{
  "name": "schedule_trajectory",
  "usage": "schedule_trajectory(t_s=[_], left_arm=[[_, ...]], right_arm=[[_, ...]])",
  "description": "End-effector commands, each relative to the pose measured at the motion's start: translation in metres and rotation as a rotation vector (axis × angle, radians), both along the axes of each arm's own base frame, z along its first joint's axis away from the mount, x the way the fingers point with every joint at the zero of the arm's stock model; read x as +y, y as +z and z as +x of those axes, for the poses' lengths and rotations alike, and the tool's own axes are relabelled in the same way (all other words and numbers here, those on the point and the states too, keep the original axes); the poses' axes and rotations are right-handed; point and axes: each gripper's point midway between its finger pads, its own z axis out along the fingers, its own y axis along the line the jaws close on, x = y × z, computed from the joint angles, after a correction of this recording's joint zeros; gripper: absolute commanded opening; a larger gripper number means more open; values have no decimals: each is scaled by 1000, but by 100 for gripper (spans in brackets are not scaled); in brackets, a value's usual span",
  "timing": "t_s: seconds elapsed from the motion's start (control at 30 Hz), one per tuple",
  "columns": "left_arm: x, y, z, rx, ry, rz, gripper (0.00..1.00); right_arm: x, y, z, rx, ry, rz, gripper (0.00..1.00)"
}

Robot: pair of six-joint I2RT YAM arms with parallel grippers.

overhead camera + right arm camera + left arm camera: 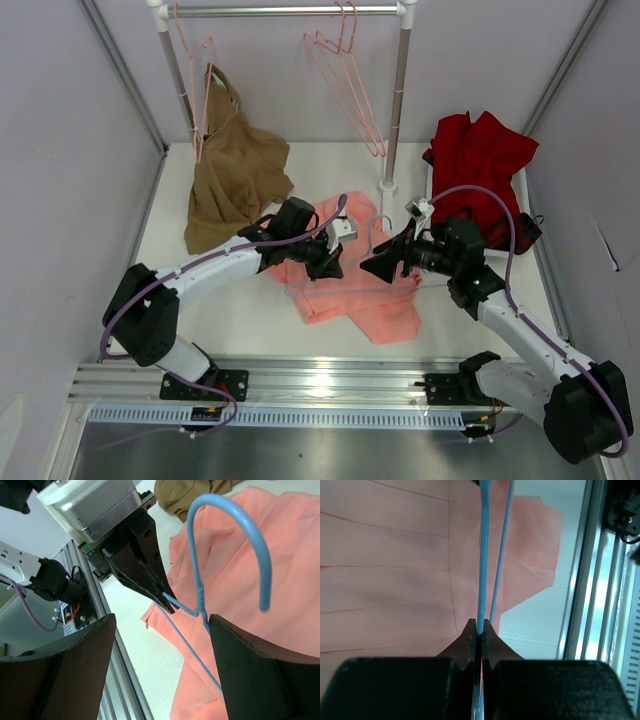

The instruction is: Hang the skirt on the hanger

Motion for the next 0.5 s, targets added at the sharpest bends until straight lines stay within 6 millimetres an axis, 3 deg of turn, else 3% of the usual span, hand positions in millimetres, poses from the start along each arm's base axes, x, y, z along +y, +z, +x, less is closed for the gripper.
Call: schedule_trajectory(t_s=[0.0, 0.17, 0.23, 0.3, 0.47], left_arm=[[6, 25, 38, -134, 114, -50, 0], [6, 27, 38, -128, 110, -55, 0], [6, 27, 37, -129, 109, -57, 0], [5, 29, 36, -129, 102, -65, 0], [4, 31, 31, -109, 81, -75, 0]], right_arm=[[-4, 26, -14, 9, 71, 43, 82], [-21, 25, 3, 43, -19, 40, 89], [-23, 24, 5, 51, -35, 37, 97], [-29, 26, 10, 62, -54, 48, 98], [-36, 53, 9, 49, 23, 154, 98]])
